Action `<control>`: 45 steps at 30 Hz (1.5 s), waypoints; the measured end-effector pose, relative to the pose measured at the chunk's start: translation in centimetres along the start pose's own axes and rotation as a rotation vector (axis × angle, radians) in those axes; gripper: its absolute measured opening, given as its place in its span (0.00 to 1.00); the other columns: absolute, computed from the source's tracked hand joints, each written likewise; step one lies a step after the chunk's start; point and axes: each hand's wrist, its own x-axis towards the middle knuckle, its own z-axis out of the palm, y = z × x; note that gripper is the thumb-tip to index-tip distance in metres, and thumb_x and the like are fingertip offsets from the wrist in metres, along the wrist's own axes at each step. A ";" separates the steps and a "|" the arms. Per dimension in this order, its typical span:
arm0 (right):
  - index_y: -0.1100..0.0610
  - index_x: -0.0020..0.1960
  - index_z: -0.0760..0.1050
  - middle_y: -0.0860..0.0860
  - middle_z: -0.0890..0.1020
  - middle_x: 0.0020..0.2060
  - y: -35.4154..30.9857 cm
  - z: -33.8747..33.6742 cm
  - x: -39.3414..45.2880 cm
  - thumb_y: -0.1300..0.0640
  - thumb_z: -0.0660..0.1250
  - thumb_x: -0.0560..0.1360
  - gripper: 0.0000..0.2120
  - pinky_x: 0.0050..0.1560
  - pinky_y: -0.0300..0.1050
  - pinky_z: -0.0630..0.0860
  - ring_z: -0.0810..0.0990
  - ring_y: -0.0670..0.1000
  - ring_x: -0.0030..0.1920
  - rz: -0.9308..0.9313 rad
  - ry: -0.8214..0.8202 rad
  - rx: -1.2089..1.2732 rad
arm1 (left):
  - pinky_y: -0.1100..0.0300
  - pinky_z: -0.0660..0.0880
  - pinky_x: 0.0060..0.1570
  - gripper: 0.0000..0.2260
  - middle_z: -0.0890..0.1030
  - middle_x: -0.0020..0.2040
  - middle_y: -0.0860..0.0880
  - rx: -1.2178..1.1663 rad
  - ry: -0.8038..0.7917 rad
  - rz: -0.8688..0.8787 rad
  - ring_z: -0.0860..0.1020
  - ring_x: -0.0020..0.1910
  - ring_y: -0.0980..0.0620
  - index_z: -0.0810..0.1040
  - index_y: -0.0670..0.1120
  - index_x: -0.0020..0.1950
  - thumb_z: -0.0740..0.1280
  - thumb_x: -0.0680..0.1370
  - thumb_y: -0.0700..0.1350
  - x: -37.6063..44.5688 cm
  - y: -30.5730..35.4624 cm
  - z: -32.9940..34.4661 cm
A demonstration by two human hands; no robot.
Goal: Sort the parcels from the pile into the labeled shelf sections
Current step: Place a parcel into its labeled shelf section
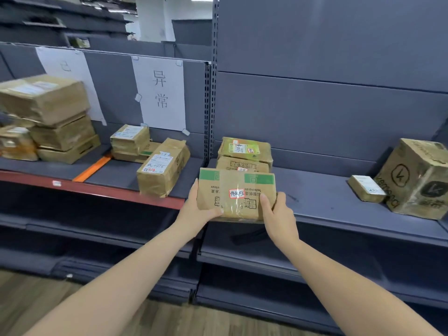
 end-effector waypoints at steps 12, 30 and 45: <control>0.54 0.57 0.64 0.50 0.76 0.46 -6.0 5.3 -1.9 0.40 0.52 0.81 0.18 0.43 0.50 0.72 0.75 0.55 0.45 -0.063 -0.054 0.017 | 0.57 0.66 0.64 0.43 0.73 0.65 0.57 0.062 0.094 -0.037 0.69 0.67 0.53 0.54 0.59 0.78 0.75 0.71 0.42 -2.2 -0.5 -8.3; 0.54 0.57 0.63 0.51 0.78 0.48 -21.9 21.3 -7.8 0.39 0.52 0.81 0.18 0.46 0.52 0.77 0.78 0.55 0.47 -0.074 -0.077 0.045 | 0.56 0.65 0.63 0.44 0.70 0.70 0.56 0.105 0.114 -0.080 0.68 0.68 0.52 0.44 0.61 0.78 0.72 0.75 0.45 -3.5 -3.3 -31.3; 0.54 0.61 0.64 0.53 0.79 0.54 -29.2 30.6 -6.3 0.40 0.52 0.81 0.19 0.49 0.50 0.76 0.79 0.57 0.52 -0.144 -0.163 0.053 | 0.54 0.67 0.60 0.32 0.73 0.65 0.54 0.092 0.278 -0.134 0.70 0.64 0.52 0.59 0.55 0.75 0.71 0.75 0.44 -1.7 -5.8 -41.1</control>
